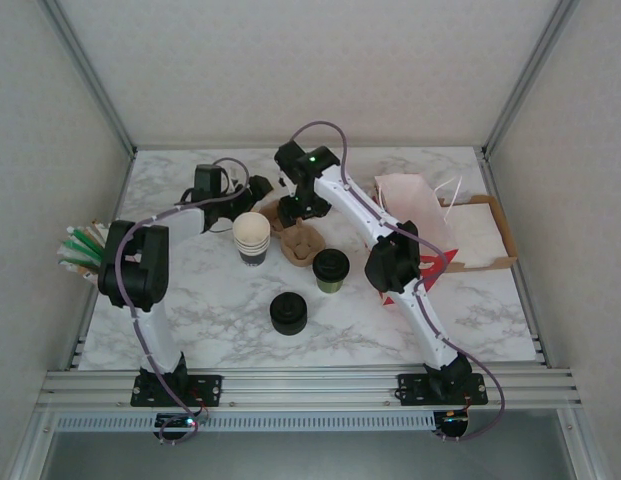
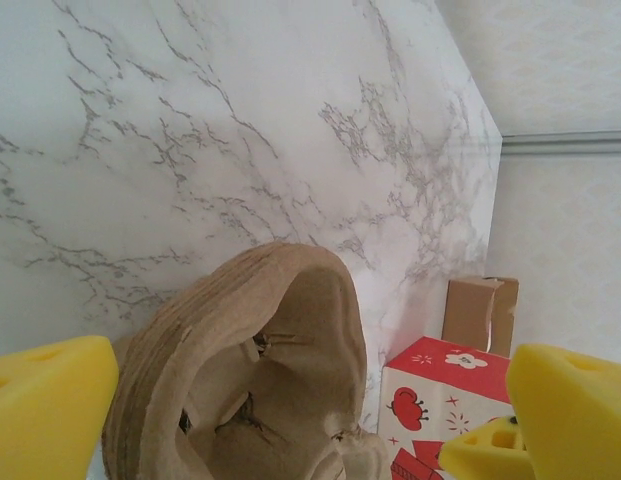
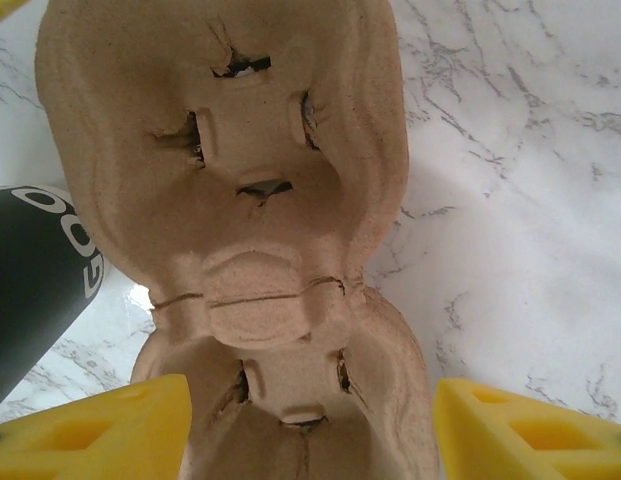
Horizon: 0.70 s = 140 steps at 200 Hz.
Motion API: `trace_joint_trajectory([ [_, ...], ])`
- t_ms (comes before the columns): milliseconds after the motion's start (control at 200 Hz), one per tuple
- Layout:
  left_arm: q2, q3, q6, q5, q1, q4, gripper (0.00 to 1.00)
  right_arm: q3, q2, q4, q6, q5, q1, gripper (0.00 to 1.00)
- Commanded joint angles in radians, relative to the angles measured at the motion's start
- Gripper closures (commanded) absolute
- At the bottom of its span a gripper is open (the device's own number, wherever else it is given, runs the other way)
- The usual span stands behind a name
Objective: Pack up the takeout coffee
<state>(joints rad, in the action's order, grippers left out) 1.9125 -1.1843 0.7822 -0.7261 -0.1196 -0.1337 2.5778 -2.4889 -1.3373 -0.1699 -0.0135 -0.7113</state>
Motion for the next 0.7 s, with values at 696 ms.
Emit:
trace_joint_trajectory([
  [696, -0.019, -0.034, -0.077, -0.052, 0.071, 0.056, 0.00, 0.044, -0.073, 0.025, 0.061, 0.006, -0.031, 0.42],
])
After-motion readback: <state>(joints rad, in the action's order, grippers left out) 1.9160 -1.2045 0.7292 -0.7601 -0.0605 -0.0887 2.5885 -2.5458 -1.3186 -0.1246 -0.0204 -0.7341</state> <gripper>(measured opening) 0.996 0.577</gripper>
